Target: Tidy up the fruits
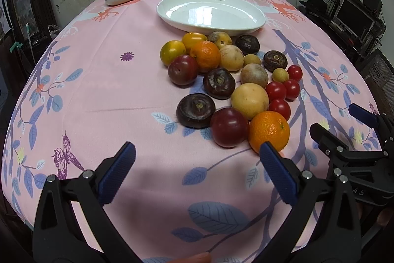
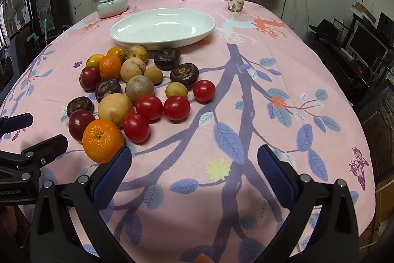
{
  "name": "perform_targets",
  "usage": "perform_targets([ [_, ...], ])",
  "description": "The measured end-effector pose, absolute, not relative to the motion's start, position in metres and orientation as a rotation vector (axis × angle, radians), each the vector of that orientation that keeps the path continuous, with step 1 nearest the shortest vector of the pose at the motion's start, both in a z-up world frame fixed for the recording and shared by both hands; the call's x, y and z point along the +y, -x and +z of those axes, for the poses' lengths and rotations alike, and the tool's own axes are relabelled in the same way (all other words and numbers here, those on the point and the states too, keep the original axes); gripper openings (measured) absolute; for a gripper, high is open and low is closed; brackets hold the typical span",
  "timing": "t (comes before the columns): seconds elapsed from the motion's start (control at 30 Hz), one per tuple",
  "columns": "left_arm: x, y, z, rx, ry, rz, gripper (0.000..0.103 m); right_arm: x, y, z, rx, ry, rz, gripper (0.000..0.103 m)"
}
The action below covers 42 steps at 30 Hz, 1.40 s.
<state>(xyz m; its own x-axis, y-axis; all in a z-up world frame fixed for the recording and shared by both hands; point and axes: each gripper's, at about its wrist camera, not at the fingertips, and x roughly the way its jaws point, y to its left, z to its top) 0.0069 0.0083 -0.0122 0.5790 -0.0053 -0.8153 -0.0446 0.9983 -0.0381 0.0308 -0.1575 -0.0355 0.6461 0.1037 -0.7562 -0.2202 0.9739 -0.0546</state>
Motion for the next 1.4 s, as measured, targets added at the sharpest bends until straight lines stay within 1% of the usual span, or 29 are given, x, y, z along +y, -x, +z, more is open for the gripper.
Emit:
perform_targets([
  [1.23,0.0045,-0.007,-0.0183,0.973,0.051,0.015,0.101,-0.1565,-0.0302,-0.0407,0.856,0.141,0.196,0.102],
  [1.4,0.0128,-0.0047,-0.0167,0.934,0.064,-0.024,0.101,-0.1612,-0.0314,-0.0423,0.867,0.122,0.216,0.102],
])
